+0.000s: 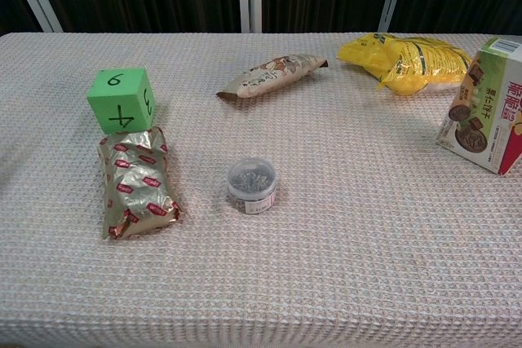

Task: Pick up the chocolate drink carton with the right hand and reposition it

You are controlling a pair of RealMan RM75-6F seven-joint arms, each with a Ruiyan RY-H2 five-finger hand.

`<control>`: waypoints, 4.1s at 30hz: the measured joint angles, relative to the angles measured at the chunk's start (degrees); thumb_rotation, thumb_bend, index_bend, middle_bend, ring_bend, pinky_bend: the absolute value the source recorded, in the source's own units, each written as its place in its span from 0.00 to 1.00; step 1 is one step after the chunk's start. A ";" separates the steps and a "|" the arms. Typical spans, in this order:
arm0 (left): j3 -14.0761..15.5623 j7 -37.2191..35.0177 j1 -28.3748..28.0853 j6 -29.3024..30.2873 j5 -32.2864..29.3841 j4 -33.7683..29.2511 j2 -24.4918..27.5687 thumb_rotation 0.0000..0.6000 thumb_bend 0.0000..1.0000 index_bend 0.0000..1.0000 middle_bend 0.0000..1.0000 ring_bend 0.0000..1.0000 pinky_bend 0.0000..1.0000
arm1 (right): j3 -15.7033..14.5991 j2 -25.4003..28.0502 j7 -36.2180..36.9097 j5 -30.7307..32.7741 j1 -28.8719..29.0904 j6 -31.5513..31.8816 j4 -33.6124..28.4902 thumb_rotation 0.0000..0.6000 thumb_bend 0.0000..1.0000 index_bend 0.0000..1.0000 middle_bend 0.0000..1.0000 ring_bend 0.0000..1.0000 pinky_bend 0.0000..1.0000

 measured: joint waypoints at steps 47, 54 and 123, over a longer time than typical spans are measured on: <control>-0.40 4.76 -2.00 -1.16 -1.81 -1.91 -1.21 0.79 0.03 0.08 0.07 0.07 0.19 | 0.32 -10.77 -0.02 -7.69 12.87 -11.64 6.03 1.00 0.00 0.00 0.00 0.00 0.00; -0.32 3.76 -1.93 -0.98 -1.70 -1.59 -1.00 0.79 0.04 0.08 0.07 0.07 0.19 | -0.35 -12.01 1.15 -7.80 13.37 -11.41 6.37 1.00 0.00 0.00 0.04 0.00 0.00; 0.79 -6.04 0.46 2.53 2.36 2.79 0.14 0.79 0.04 0.08 0.07 0.07 0.19 | 6.33 -25.92 -147.45 68.08 24.81 4.16 -42.23 1.00 0.00 0.00 0.22 0.00 0.00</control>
